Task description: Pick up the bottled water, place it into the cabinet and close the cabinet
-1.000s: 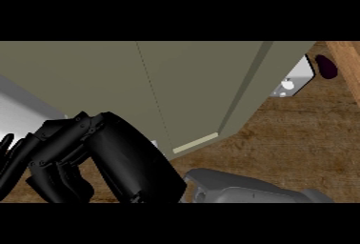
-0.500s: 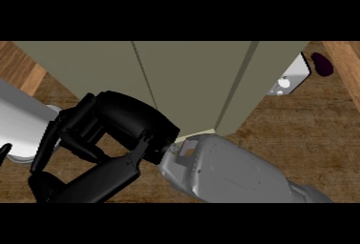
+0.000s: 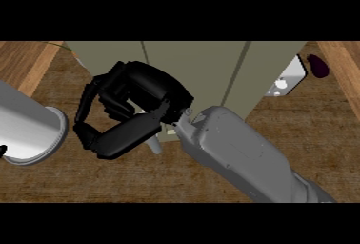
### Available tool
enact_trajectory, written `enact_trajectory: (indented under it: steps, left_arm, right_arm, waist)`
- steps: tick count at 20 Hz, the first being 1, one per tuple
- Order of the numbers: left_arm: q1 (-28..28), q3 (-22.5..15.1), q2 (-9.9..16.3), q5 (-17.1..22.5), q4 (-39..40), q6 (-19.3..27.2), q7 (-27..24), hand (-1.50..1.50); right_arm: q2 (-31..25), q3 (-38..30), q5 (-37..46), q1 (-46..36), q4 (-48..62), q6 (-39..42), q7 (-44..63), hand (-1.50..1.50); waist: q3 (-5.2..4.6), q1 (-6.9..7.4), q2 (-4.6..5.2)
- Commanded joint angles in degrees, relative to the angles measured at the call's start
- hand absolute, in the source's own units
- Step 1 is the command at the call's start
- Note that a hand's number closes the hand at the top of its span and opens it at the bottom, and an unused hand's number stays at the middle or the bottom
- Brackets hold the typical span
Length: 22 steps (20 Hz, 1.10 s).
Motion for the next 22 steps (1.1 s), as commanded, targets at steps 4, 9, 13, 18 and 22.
enact_trajectory:
  steps: [4,9,13,18,22]
  left_arm:
    - [-0.2,0.6,-0.5,-0.9,-0.1,0.7,1.1,-1.5]
    - [1.8,-1.6,-1.6,-2.1,-3.3,-0.2,1.1,-1.5]
    - [-1.6,-0.5,-1.0,-0.2,-1.5,-0.2,3.1,-1.5]
    - [-1.0,0.1,-1.3,-1.3,-3.6,0.7,3.2,-1.5]
    - [-2.7,-1.3,-2.0,-1.8,-3.7,2.4,4.9,-1.5]
  right_arm:
    - [-5.9,-5.5,6.9,0.8,7.6,-3.2,-6.0,1.5]
    - [-7.2,-8.5,8.5,-1.6,12.8,-4.7,-7.5,1.5]
    - [-6.2,-9.4,8.6,-3.4,14.0,-5.2,-7.4,1.5]
    - [-9.1,-11.1,10.1,-2.7,14.8,-4.5,-10.5,-1.5]
    - [-8.0,-10.3,10.5,-2.0,14.8,-4.3,-11.2,-1.5]
  waist:
    - [0.64,-1.15,0.91]
    - [0.61,0.21,1.02]
    - [0.59,-0.86,1.16]
    - [0.64,-0.15,1.02]
    - [0.64,-0.76,1.04]
